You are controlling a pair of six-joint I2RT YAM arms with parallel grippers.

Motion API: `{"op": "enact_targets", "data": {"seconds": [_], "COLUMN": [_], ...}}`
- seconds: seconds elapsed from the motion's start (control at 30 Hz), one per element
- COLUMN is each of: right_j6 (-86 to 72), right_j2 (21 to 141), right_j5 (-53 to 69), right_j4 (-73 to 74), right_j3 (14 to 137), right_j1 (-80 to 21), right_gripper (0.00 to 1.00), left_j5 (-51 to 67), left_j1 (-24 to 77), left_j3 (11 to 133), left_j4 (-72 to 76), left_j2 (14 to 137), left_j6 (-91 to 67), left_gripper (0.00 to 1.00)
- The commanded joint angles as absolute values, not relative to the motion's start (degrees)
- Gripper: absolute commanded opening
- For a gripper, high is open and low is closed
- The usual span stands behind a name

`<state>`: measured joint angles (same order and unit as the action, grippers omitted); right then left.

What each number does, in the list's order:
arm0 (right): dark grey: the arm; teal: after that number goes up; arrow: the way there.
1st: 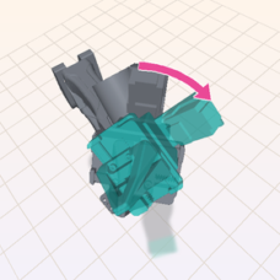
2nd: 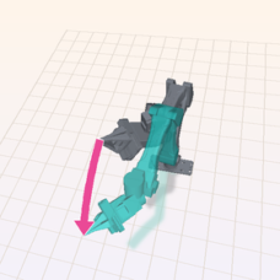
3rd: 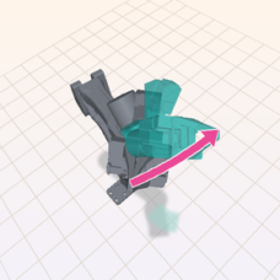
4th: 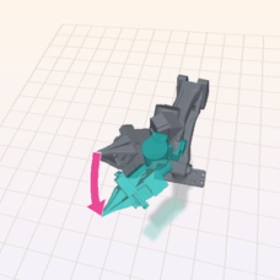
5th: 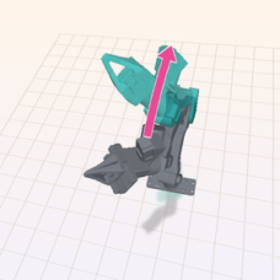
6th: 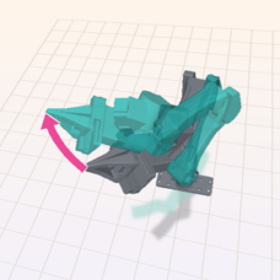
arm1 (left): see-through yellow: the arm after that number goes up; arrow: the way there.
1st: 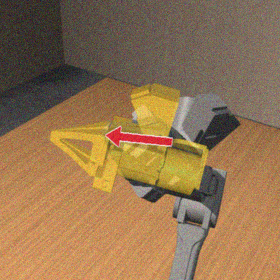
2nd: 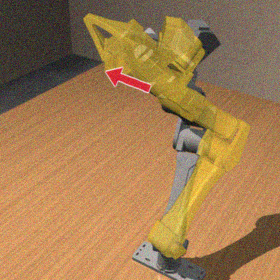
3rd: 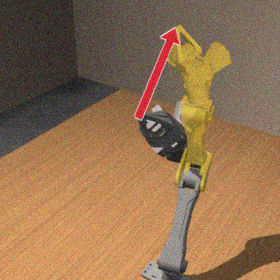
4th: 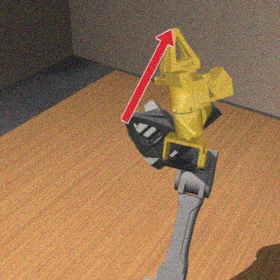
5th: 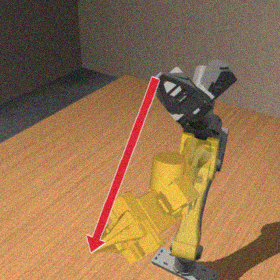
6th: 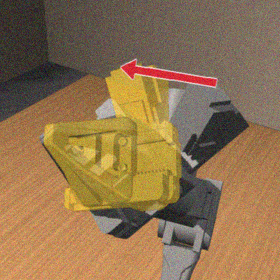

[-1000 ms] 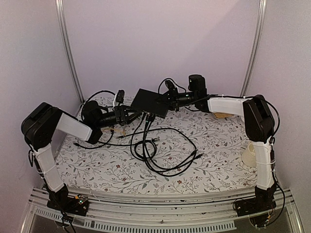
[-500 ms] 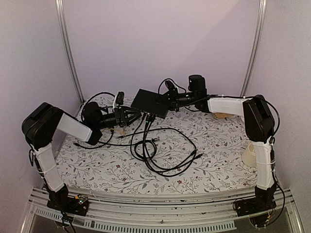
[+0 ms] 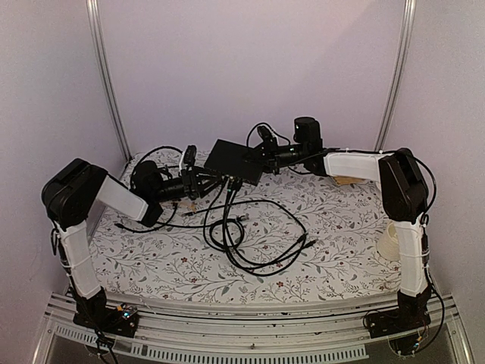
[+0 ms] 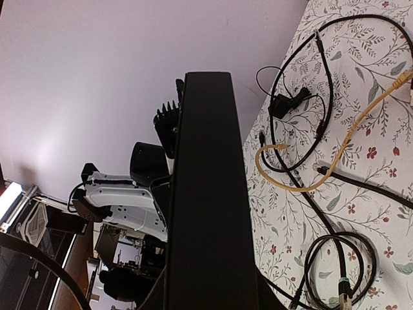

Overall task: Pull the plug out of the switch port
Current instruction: Pull the connector from the switch port.

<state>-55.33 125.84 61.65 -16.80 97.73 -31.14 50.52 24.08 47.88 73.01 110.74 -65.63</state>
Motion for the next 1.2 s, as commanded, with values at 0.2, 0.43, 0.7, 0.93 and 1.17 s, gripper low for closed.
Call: {"op": "enact_targets", "data": {"seconds": [0.2, 0.43, 0.7, 0.93, 1.17], "right_j6": [-56.37, -56.69, -56.71, -56.90, -57.12], "right_j2": [123.49, 123.83, 124.03, 124.38, 124.71], "right_j5": [63.17, 63.19, 62.86, 62.75, 62.50], "right_j4": [-22.50, -22.99, -23.10, -23.35, -23.49], "right_j3": [98.79, 98.96, 98.96, 99.27, 99.56], "right_j1": [-31.57, -31.65, -31.73, -31.75, -31.73], "right_gripper": [0.02, 0.02, 0.02, 0.02, 0.02], "left_j5": [51.06, 50.01, 49.92, 49.83, 49.06], "left_j1": [23.96, 24.21, 25.09, 25.38, 25.60], "left_j3": [50.60, 50.78, 51.76, 51.46, 50.90], "left_j4": [79.08, 79.31, 82.66, 83.22, 84.44], "left_j2": [115.06, 115.29, 116.63, 116.40, 116.31], "left_j6": [-68.64, -68.60, -71.15, -71.47, -72.22], "left_gripper": [0.44, 0.43, 0.40, 0.37, 0.33]}}
